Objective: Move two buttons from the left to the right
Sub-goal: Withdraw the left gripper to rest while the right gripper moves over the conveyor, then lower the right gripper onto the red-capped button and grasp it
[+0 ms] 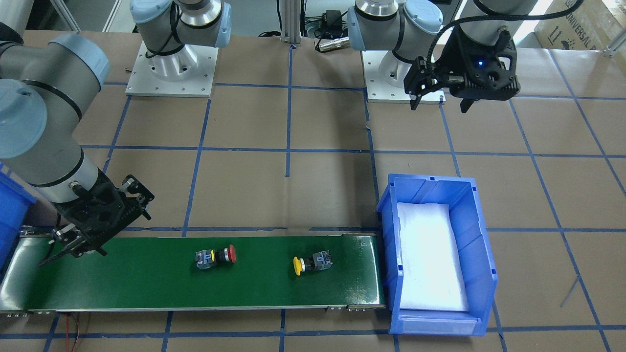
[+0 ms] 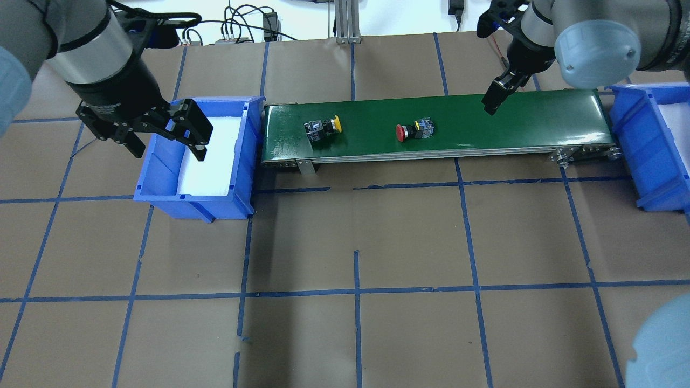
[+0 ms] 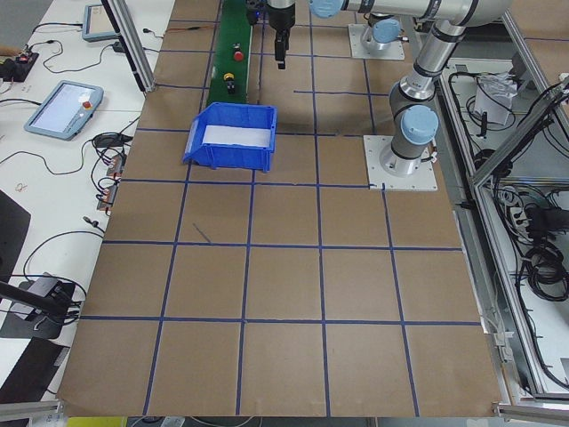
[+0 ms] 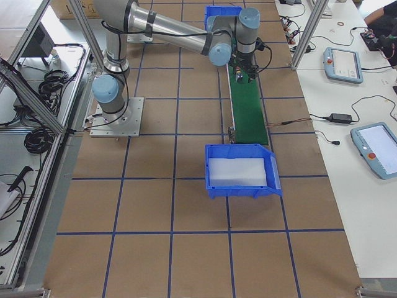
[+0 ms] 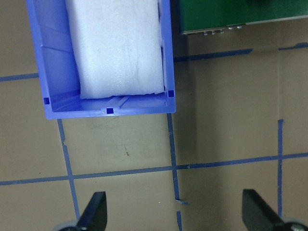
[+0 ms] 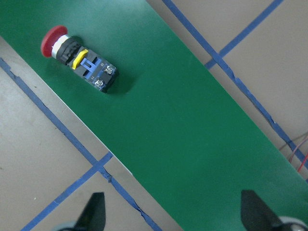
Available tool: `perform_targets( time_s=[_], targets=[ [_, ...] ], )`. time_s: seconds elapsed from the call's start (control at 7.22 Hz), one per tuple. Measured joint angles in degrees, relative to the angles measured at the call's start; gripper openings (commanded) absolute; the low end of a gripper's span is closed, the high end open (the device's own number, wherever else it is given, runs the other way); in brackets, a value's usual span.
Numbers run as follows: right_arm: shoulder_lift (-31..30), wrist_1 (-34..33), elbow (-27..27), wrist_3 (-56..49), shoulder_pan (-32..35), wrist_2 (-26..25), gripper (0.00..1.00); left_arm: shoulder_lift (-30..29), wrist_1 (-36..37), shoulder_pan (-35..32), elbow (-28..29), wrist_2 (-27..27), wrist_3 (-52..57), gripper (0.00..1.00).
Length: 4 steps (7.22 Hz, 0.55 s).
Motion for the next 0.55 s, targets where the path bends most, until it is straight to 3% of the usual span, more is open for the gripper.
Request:
perform_targets(
  time_s=[0.55],
  targets=[
    [1.53, -7.93, 0.55, -11.97, 0.4, 4.34, 1.0, 0.23, 0.05, 0.71, 0.14, -0.26, -2.46, 1.0]
  ],
)
